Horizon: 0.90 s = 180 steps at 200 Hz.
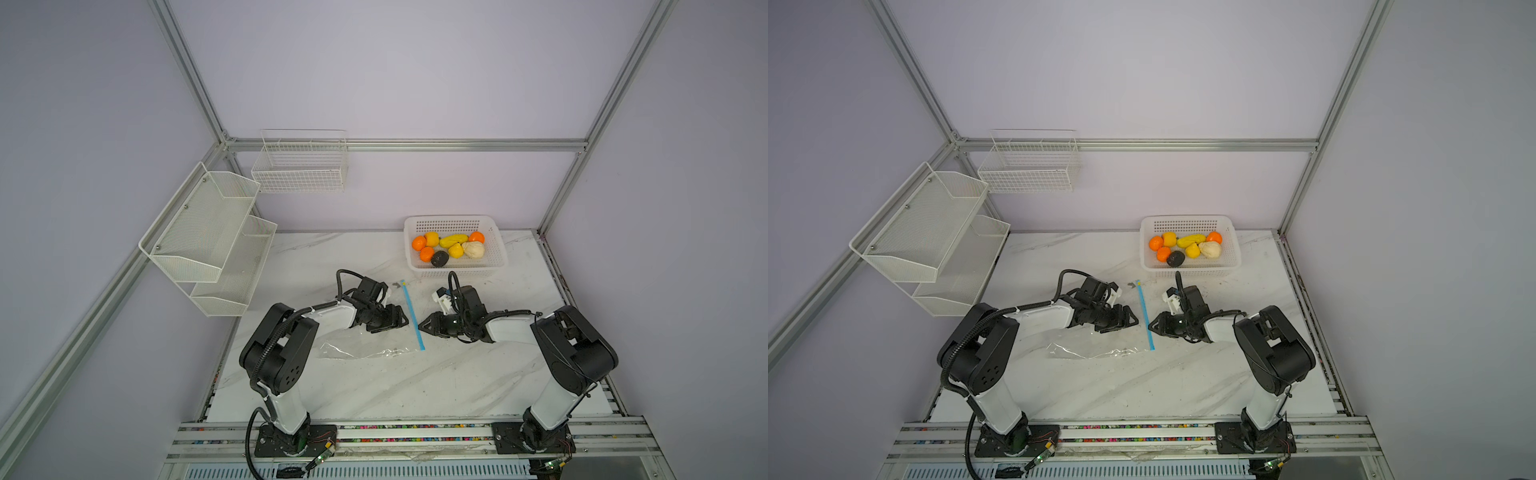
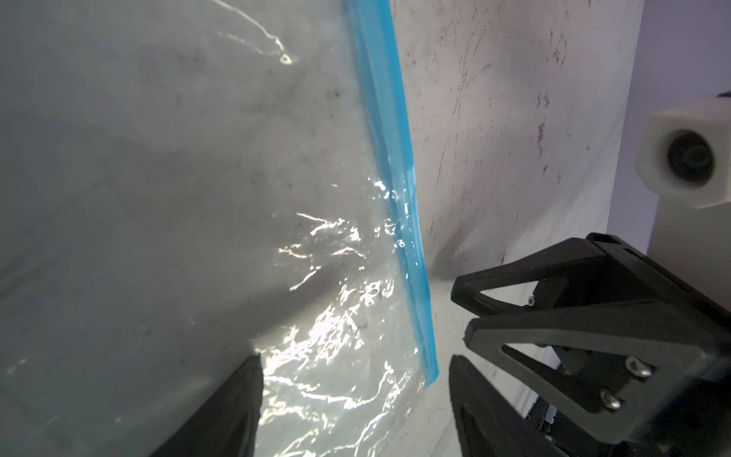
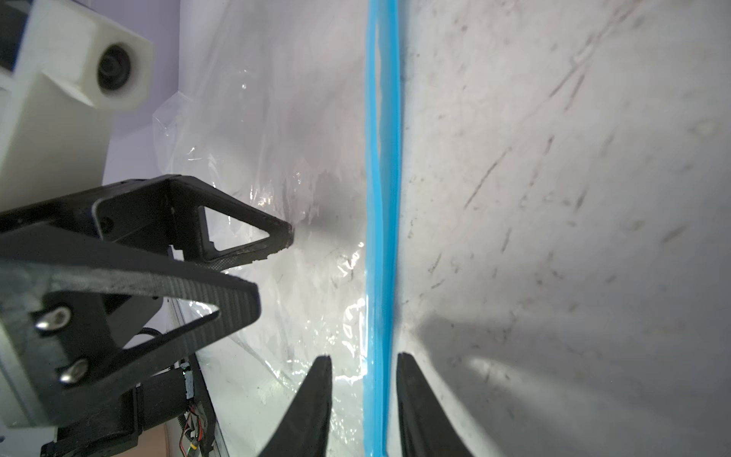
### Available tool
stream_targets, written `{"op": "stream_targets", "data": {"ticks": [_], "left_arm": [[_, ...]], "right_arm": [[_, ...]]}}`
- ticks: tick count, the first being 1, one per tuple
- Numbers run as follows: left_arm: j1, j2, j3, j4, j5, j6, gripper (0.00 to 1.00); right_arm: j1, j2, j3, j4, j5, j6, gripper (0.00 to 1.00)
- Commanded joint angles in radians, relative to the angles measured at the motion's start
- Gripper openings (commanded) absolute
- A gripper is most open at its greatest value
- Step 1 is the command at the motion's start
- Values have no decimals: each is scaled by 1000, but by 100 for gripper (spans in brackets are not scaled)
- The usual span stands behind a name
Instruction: Place the food in the zip-top bag and seal the zipper
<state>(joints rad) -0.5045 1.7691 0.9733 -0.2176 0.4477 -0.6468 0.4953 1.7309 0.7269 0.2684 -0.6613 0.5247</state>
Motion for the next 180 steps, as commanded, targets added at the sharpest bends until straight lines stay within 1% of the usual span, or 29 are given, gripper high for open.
{"op": "stream_targets", "data": {"ticks": [1, 33, 122, 180], "left_arm": [[3, 28, -63, -55, -13, -14, 74], [3, 27, -73, -45, -11, -19, 74], [3, 23, -83, -38, -12, -25, 74], [3, 18, -89, -36, -15, -31, 74]], "right_arm": [[-1, 28, -4, 72, -40, 50, 31], [-1, 54, -6, 87, -57, 61, 29], [-1, 36, -24, 124, -80, 91, 28], [-1, 35, -41, 180, -113, 131, 26]]}}
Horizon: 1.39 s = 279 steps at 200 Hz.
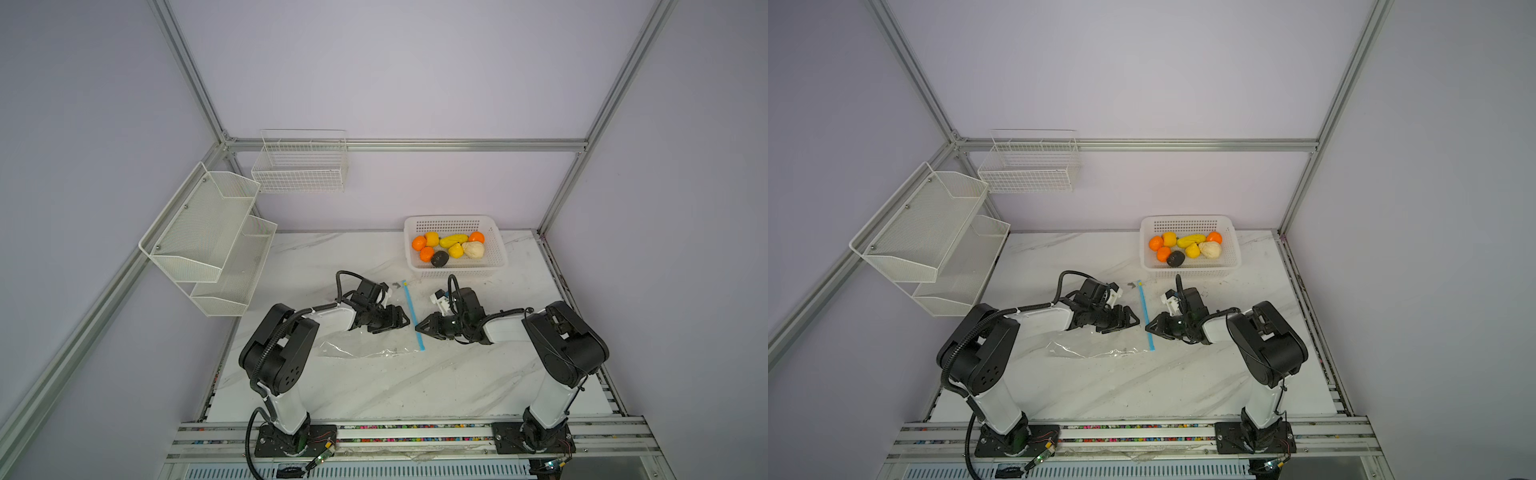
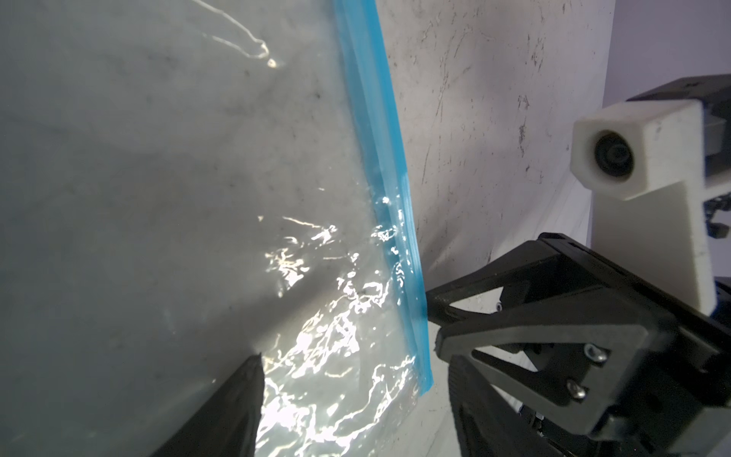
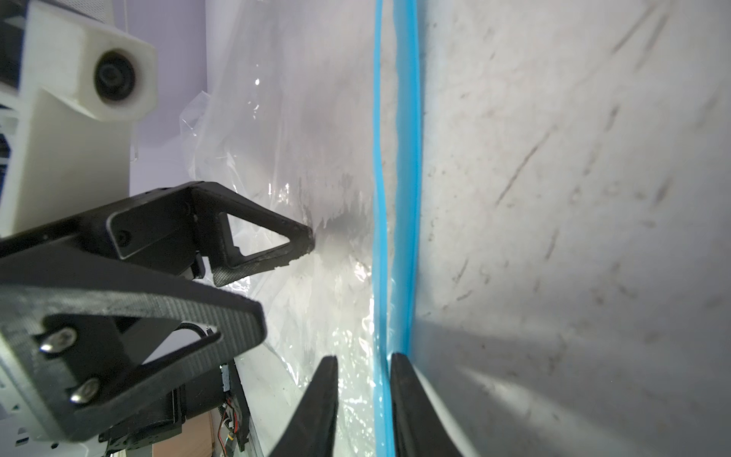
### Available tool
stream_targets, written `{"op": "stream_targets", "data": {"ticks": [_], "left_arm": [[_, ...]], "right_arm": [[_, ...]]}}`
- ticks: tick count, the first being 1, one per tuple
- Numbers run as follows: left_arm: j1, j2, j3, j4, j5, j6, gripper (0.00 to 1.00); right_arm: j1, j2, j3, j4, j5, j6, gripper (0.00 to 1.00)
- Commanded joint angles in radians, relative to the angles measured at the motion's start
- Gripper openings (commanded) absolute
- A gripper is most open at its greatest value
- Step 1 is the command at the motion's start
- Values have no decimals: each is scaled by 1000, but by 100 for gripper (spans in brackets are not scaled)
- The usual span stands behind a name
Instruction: Place the food in the zip-top bag and seal the zipper
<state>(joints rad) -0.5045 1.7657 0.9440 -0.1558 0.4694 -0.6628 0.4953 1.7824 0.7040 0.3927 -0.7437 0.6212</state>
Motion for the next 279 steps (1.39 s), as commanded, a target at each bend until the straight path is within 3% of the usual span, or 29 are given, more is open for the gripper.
{"op": "stream_targets", "data": {"ticks": [1, 129, 182, 279], "left_arm": [[3, 22, -60, -99, -37, -14, 74], [2, 18, -74, -84, -32, -32, 74], [-2, 15, -83, -69, -31, -45, 74], [-2, -142, -35, -119, -48, -104, 72]], "right_arm": [[-1, -16, -19, 57, -31, 34, 26], [9, -4, -24, 131, -40, 80, 19], [28, 2, -23, 150, -37, 87, 12], [116, -46, -3, 80, 91, -40, 7]]}}
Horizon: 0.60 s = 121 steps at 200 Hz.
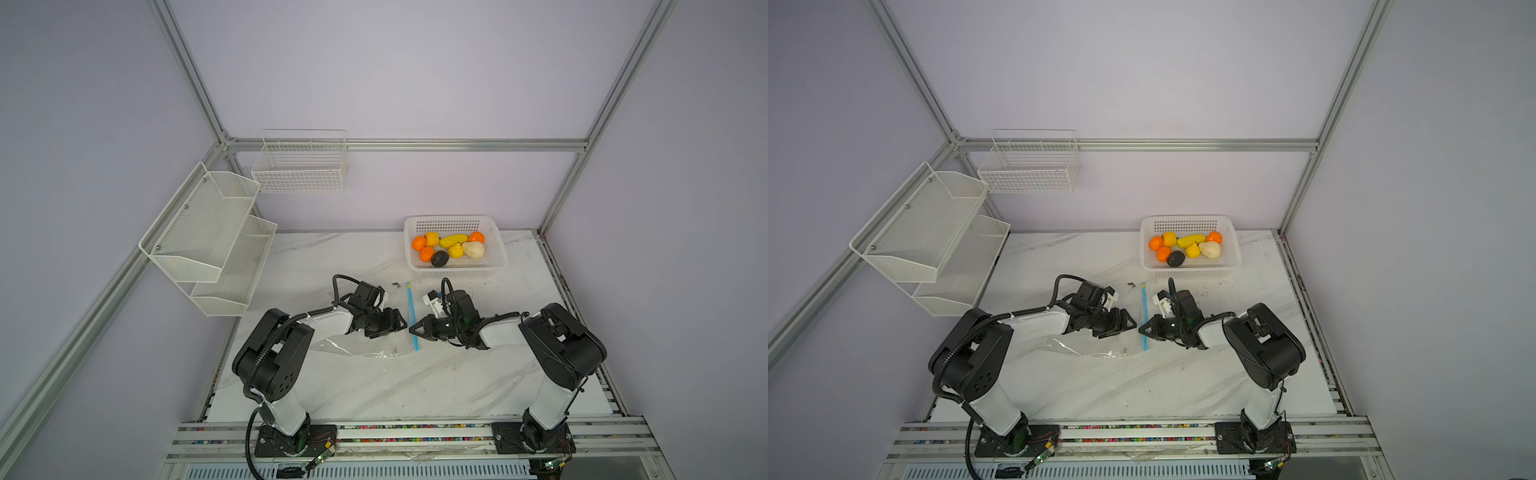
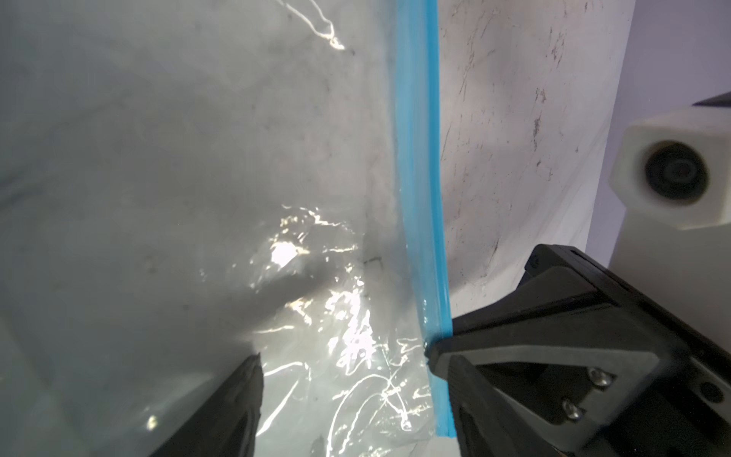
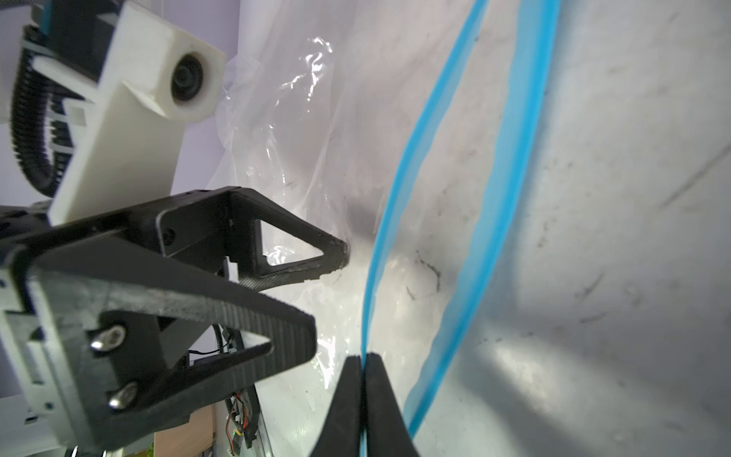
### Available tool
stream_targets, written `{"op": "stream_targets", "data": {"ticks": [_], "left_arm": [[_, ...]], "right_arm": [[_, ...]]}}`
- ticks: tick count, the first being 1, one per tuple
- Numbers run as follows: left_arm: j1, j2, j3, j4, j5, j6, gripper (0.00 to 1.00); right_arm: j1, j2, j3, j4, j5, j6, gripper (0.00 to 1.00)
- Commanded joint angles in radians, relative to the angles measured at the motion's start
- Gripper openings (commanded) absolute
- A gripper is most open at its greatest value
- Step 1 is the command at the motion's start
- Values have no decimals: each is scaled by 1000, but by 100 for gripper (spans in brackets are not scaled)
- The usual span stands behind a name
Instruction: Place the food in the zip-top bag and seal the zipper
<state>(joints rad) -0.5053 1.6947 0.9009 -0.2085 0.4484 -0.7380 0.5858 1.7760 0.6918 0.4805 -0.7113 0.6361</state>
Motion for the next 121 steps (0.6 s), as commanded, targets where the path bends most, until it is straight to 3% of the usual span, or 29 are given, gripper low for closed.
{"op": "stream_targets", "data": {"ticks": [1, 42, 121], "left_arm": [[0, -73, 9, -68, -29, -30, 72], [-2, -75, 91, -103, -47, -31, 70], [-31, 17, 218, -136, -69, 14, 68]], "right_arm": [[28, -41, 8, -3, 61, -57, 7], [66, -83, -18, 71, 99, -125, 5], [84, -67, -15, 98, 91, -135, 3]]}}
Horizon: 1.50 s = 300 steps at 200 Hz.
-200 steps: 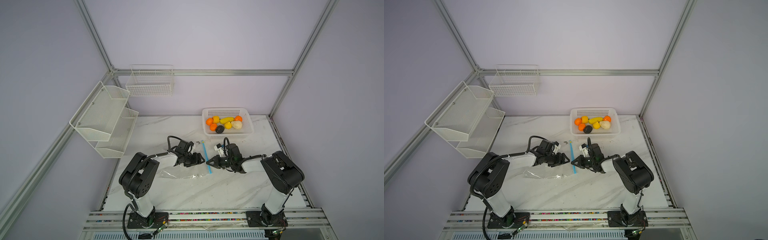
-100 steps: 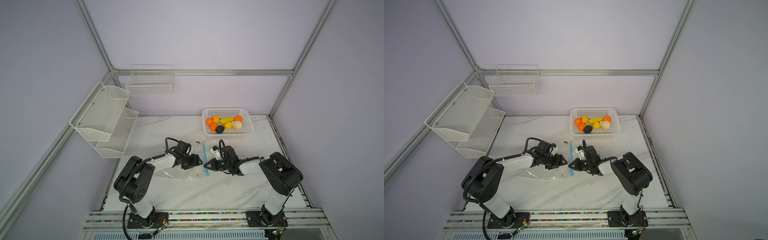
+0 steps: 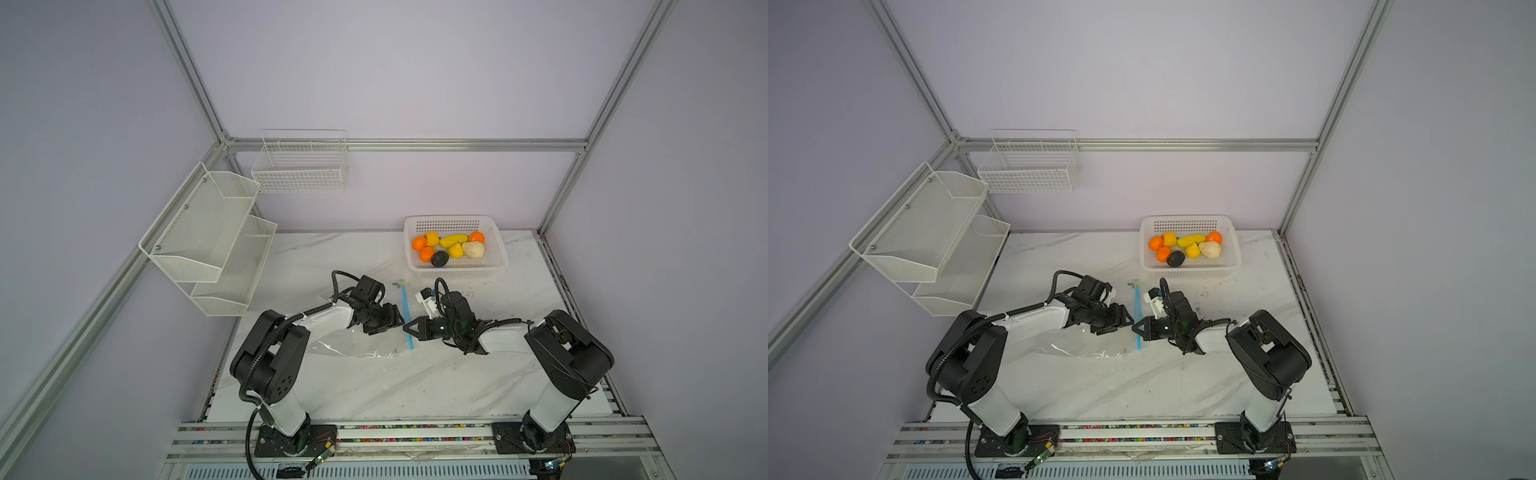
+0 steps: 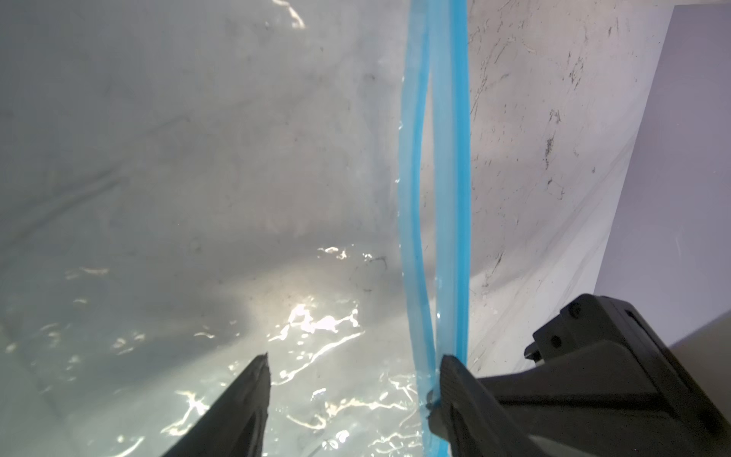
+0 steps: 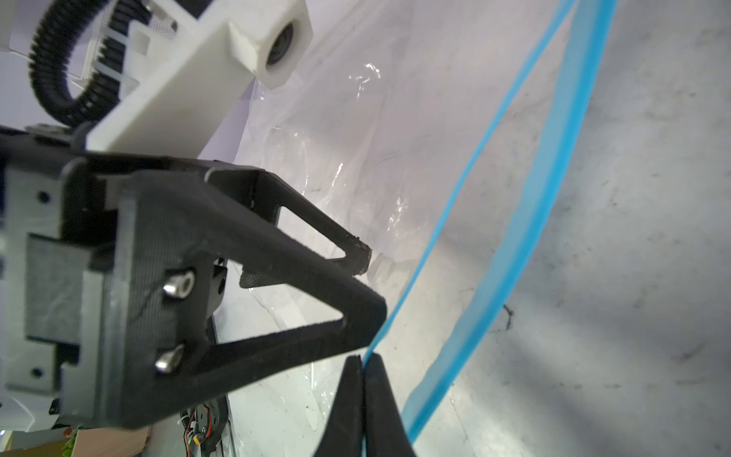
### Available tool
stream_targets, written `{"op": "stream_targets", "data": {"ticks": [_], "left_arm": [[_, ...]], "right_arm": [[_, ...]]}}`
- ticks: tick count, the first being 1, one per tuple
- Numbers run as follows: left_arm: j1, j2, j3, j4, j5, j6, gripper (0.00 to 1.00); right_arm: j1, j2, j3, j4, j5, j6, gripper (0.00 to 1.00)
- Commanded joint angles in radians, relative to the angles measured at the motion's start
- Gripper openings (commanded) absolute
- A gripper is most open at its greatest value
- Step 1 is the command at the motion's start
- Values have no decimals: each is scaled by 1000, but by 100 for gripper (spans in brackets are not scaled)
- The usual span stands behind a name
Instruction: Place the food in the zip-top bag and seal the zipper
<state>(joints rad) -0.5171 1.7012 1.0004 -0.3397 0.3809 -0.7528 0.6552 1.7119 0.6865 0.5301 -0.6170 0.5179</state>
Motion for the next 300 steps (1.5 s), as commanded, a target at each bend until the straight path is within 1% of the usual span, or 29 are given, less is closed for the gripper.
{"op": "stream_targets", "data": {"ticks": [1, 35, 83, 122, 149, 173, 200, 218, 236, 259, 300], "left_arm": [[-20, 11, 120, -6, -3, 30, 68], [-21, 1, 143, -26, -16, 49, 68], [-20, -38, 138, -30, -30, 61, 70], [-27, 6, 178, -48, -34, 86, 70], [-33, 41, 231, -85, -71, 113, 70], [-34, 66, 278, -117, -104, 136, 67], [-40, 94, 314, -140, -118, 152, 62], [-44, 109, 322, -150, -129, 159, 55], [-46, 113, 319, -157, -140, 161, 46], [-44, 106, 308, -161, -148, 160, 40], [-45, 90, 293, -175, -169, 168, 24]], "right_arm": [[15, -3, -9, 48, -3, -15, 3], [17, -1, -13, 45, 0, -15, 2], [20, -1, -22, 60, -6, -22, 2], [24, 0, -28, 75, -14, -32, 2], [27, -1, -29, 77, -18, -37, 2], [32, 2, -28, 82, -20, -35, 2], [39, 11, -20, 85, -23, -35, 2], [41, 9, -23, 88, -23, -35, 2], [41, 10, -27, 87, -23, -35, 2], [41, 8, -32, 88, -20, -37, 2], [41, 11, -33, 91, -20, -33, 2]]}}
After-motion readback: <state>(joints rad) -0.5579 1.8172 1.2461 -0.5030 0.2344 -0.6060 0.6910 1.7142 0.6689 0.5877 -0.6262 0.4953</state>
